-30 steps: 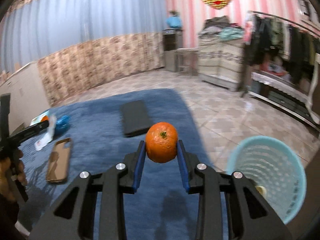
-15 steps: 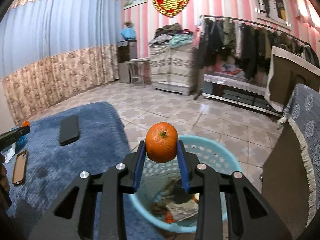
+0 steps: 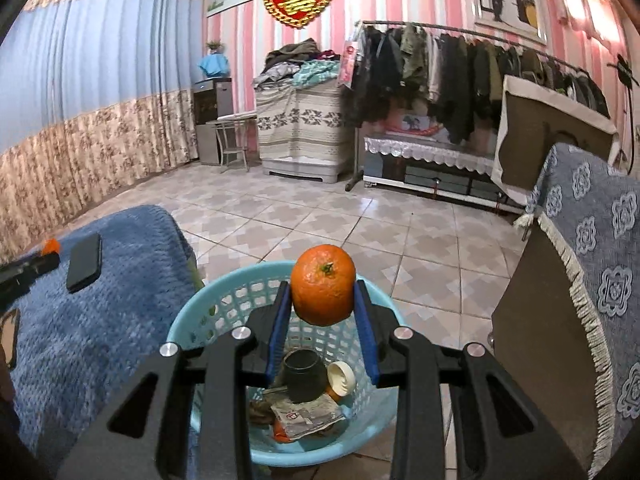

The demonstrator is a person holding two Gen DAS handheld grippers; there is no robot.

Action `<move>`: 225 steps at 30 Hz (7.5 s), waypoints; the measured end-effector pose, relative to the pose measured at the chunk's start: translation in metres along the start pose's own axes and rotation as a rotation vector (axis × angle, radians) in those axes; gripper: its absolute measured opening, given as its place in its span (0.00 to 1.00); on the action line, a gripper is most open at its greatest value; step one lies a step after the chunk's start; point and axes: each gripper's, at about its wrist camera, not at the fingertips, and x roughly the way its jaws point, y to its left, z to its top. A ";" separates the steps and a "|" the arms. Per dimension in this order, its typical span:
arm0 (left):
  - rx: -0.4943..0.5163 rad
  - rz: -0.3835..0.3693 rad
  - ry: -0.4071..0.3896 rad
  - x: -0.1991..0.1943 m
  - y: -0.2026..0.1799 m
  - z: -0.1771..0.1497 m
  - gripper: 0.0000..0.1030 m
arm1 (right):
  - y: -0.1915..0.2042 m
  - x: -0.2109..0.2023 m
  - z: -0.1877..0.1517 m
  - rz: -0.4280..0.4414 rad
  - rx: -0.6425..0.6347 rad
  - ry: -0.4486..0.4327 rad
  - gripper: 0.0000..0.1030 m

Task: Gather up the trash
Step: 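Carry the orange lid and tangerine toward the blue basket with both tools, then open the left tool to drop the lid while the right tool drops the tangerine, then move both tools back over the rug toward the white card and blue bag, then grasp the white printed card with the left tool, then hold the card in the left tool while the right tool grasps the blue plastic bag, then carry the card and blue bag over the basket with both tools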

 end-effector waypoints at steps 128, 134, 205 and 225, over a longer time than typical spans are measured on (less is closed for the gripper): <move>-0.342 0.437 0.214 -0.021 0.381 -0.091 0.95 | 0.269 0.023 -0.062 0.423 -0.244 0.177 0.96; -0.330 0.415 0.262 -0.006 0.390 -0.086 0.80 | 0.270 0.034 -0.070 0.481 -0.184 0.241 0.96; -0.357 0.562 -0.077 -0.099 0.378 -0.090 0.04 | 0.306 -0.001 -0.004 0.513 -0.295 0.082 0.29; -0.110 0.213 -0.159 -0.094 0.183 0.007 0.02 | 0.053 -0.006 0.005 0.143 0.025 0.006 0.29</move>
